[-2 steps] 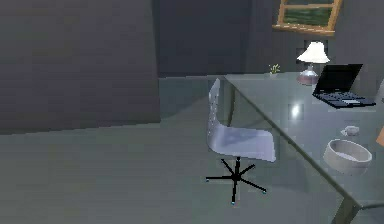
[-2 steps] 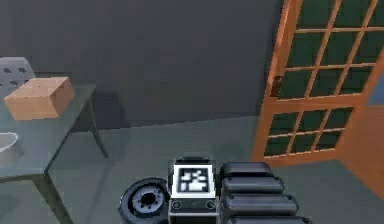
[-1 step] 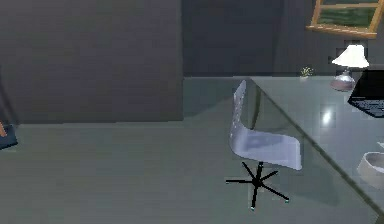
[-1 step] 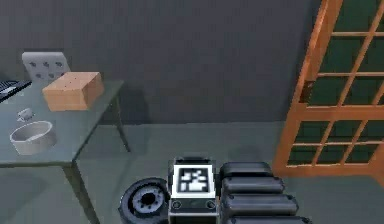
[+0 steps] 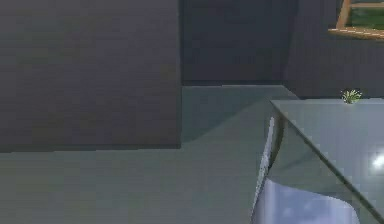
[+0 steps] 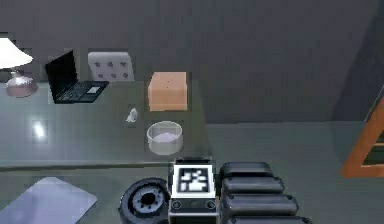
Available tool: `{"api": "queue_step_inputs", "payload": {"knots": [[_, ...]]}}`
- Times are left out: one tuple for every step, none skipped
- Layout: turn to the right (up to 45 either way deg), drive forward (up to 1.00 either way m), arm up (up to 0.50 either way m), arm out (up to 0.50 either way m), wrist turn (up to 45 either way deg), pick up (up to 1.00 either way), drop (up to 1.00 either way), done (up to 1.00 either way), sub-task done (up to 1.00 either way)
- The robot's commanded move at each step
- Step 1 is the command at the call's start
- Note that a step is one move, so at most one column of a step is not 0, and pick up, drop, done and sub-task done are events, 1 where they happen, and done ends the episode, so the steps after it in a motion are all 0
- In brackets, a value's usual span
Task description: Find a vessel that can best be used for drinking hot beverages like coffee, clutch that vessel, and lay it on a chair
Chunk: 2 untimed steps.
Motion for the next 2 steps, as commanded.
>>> {"api": "queue_step_inputs", "payload": {"knots": [[-45.0,0.0,0.0,0.0,0.0,0.0,0.0,0.0,0.0],[0.0,0.0,0.0,0.48,0.0,0.0,0.0,0.0,0.0]]}}
